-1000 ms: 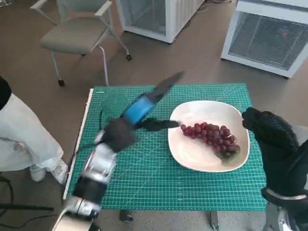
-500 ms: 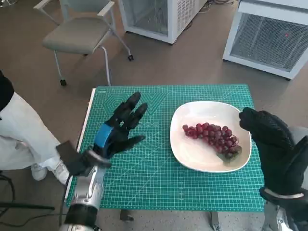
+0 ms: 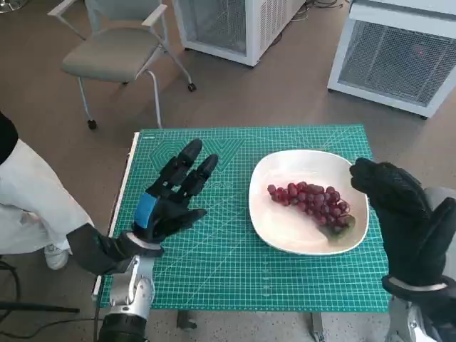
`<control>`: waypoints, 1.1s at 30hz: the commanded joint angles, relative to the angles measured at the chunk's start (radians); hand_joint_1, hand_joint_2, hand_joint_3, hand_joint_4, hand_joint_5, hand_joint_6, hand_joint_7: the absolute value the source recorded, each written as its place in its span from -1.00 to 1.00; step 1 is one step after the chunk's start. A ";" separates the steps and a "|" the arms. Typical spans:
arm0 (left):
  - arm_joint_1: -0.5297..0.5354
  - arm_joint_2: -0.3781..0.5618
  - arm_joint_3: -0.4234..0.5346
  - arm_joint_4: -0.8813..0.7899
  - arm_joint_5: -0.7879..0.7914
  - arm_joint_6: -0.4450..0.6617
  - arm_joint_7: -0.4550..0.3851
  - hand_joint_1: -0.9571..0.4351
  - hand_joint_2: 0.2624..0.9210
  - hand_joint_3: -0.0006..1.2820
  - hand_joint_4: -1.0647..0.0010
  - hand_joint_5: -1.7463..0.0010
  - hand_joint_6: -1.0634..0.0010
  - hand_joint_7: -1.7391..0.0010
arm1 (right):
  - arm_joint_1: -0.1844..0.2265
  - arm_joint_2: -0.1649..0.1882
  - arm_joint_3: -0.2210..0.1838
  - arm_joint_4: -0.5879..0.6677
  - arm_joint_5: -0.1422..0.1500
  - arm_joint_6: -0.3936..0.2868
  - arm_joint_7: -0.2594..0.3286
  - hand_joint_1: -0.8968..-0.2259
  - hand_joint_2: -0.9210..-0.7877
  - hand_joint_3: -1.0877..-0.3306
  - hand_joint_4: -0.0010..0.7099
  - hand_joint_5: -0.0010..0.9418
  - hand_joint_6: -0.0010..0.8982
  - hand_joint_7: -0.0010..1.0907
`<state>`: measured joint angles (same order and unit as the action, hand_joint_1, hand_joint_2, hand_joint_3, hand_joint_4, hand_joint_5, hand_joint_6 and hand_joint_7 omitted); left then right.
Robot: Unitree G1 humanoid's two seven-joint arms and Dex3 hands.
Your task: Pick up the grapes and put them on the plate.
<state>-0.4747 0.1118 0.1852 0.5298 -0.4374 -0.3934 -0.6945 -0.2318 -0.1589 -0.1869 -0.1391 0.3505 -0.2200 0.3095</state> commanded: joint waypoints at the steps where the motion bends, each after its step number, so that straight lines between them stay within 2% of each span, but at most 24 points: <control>1: 0.028 -0.001 0.008 -0.031 -0.012 -0.009 -0.015 -0.37 0.96 -0.99 0.40 0.99 0.44 0.99 | 0.001 -0.008 0.004 0.018 0.009 0.024 0.010 0.38 -1.00 0.20 0.19 0.38 -0.59 0.74; 11: 0.049 -0.003 0.012 -0.052 -0.036 0.004 -0.056 -0.29 0.97 -1.00 0.42 1.00 0.45 1.00 | 0.000 -0.011 0.003 0.007 0.015 0.042 0.017 0.38 -1.00 0.20 0.19 0.38 -0.59 0.74; 33: 0.068 0.019 0.011 -0.106 -0.018 0.013 -0.022 -0.24 0.97 -1.00 0.46 1.00 0.43 0.99 | -0.013 -0.008 0.008 0.019 0.005 0.041 0.026 0.38 -1.00 0.19 0.19 0.38 -0.60 0.75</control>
<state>-0.4192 0.1187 0.1953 0.4482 -0.4675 -0.3881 -0.7207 -0.2529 -0.1599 -0.1851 -0.1351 0.3551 -0.1924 0.3281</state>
